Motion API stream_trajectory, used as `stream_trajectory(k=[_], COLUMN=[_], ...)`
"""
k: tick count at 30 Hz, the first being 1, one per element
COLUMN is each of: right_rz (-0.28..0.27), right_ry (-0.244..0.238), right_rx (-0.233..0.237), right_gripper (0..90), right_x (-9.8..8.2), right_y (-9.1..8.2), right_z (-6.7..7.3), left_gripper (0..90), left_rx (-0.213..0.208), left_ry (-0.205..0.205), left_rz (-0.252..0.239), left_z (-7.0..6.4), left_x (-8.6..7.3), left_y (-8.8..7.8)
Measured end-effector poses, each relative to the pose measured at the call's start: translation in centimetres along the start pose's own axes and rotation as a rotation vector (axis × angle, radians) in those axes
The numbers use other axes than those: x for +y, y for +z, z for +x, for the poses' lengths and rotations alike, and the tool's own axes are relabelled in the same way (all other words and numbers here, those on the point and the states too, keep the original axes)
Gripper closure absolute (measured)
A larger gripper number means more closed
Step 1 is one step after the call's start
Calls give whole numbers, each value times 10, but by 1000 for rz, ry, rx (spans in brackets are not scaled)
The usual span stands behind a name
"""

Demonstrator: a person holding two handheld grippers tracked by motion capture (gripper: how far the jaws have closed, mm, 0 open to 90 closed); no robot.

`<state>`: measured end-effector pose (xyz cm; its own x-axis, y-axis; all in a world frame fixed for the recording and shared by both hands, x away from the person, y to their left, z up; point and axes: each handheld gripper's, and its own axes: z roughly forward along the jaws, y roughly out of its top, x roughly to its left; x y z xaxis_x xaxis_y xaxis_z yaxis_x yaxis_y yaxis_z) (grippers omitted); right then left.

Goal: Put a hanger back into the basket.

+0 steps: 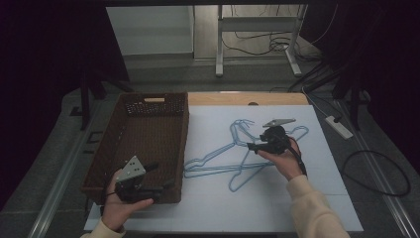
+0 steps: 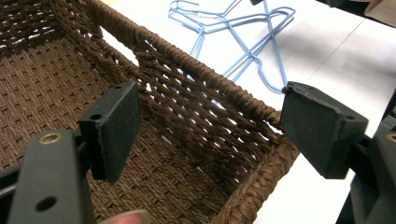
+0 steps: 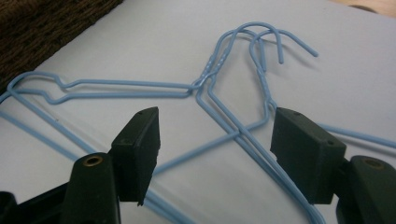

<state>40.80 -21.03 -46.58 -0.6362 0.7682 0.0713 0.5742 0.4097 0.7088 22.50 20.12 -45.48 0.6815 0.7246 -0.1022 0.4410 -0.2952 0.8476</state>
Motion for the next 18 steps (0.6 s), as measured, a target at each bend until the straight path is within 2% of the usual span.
stream_trajectory(k=[6, 16, 18], right_rz=[32, 75, 86], right_ry=[19, 54, 59], right_rx=[4, 6, -6], right_gripper=[345, 395, 420], right_x=[11, 33, 37], right_y=[21, 60, 67], right_z=[-3, -6, -7], left_gripper=[214, 215, 215], left_rx=[-12, -8, -8], left_ry=[-15, -14, -14], left_rz=[-12, -13, -17], left_z=[2, 3, 3], left_x=[0, 0, 1], left_y=[-2, -3, -3])
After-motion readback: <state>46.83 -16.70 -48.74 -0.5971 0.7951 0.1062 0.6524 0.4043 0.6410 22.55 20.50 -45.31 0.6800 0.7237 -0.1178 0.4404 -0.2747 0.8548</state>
